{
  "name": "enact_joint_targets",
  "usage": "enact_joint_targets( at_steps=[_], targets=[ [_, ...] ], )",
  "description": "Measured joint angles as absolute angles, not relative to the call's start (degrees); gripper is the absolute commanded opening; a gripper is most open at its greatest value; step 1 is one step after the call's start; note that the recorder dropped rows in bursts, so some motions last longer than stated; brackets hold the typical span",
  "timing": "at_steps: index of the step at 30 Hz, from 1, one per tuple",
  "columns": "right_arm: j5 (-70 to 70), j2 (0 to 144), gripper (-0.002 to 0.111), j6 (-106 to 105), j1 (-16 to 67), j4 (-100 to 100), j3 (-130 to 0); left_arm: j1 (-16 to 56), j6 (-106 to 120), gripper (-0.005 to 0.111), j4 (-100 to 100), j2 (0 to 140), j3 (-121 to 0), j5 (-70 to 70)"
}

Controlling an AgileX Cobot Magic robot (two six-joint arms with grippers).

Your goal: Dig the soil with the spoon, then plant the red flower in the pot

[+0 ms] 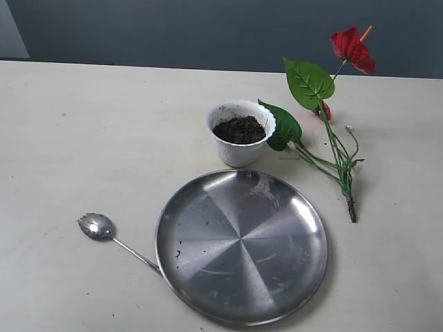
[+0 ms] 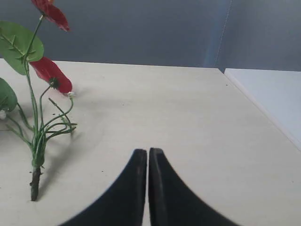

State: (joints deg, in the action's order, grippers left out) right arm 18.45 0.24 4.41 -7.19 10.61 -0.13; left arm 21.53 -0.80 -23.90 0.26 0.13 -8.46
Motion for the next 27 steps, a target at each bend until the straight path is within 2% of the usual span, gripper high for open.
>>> enact_joint_targets(
  at_steps=[14, 27],
  targets=[
    [15.3, 0.2, 0.003, 4.4, -7.2, 12.8, -0.1, 21.5, -0.8, 0.001, -23.9, 0.3, 0.1, -8.5],
    [-15.3, 0.2, 0.003, 4.4, -7.2, 13.2, -0.1, 21.5, -0.8, 0.001, -23.9, 0.3, 0.1, -8.5]
  ],
)
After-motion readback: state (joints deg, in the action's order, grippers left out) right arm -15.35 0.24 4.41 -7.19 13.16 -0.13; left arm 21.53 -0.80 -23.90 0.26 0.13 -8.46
